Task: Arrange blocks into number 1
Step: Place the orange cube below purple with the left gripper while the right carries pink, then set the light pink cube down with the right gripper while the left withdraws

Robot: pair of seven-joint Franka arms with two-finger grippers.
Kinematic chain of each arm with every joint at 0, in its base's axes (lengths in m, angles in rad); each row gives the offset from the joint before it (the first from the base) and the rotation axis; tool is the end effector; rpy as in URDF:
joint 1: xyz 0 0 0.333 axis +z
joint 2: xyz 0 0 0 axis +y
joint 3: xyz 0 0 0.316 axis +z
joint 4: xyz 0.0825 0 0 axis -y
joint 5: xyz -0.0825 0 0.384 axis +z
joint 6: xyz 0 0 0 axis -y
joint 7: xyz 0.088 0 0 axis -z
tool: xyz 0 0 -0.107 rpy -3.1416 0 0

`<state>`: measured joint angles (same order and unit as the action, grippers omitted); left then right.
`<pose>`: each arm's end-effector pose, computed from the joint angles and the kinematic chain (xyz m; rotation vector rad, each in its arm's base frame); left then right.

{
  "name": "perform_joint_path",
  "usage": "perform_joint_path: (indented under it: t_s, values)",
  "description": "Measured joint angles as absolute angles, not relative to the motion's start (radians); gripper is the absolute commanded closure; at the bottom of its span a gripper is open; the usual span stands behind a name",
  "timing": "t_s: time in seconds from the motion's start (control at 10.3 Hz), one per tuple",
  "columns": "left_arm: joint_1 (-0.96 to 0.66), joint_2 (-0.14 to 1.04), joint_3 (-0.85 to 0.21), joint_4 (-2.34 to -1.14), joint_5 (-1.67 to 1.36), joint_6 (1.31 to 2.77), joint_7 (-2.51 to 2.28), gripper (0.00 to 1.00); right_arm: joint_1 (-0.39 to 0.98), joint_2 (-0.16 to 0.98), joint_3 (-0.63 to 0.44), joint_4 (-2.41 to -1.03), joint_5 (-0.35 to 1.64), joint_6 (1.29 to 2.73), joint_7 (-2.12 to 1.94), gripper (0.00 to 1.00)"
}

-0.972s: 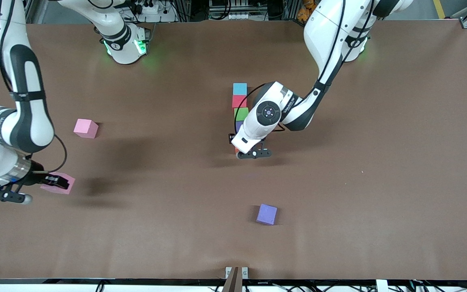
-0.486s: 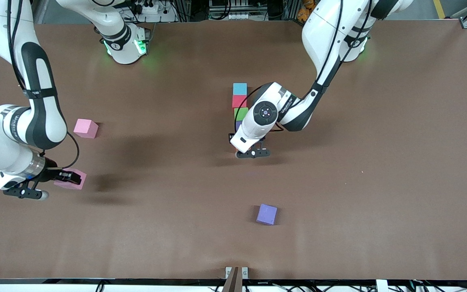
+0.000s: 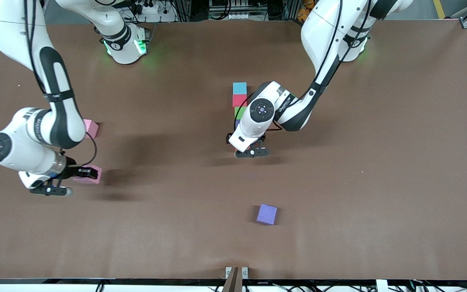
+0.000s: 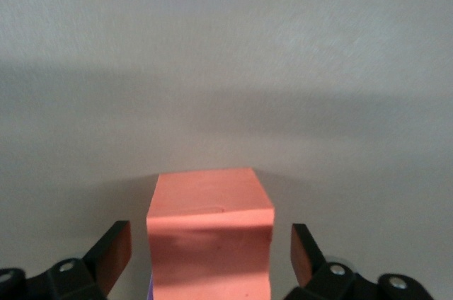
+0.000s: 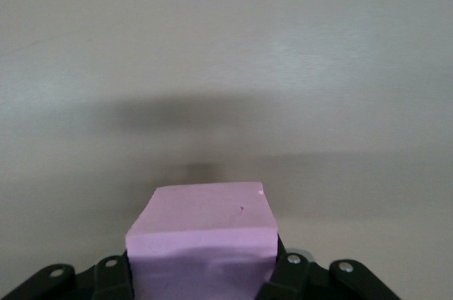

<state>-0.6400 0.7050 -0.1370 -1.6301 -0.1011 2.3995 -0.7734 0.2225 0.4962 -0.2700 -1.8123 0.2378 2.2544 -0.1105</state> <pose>0.5052 -0.4806 0.2167 2.9752 0.1551 -0.0925 0.6461 -0.0117 0.2729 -3.0839 0.0948 0.0389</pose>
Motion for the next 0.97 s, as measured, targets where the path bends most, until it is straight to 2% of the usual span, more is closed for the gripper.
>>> perform_joint_path:
  t_s: [0.19,0.49,0.97]
  values:
    - [-0.603,0.657,-0.128,-1.607,-0.096,2.403,-0.774,0.0,0.267,0.507,-0.268,-1.813,0.238,2.257,-0.111,0.4]
    - [-0.503,0.502,-0.124,-1.598,-0.091,2.362,-0.773,0.0,0.423,0.515,-0.265,-1.804,0.248,2.32,-0.035,0.39]
    - [-0.271,0.259,-0.125,-1.6,-0.085,2.072,-0.622,0.0,0.701,0.596,-0.261,-1.694,0.251,2.326,0.391,0.35]
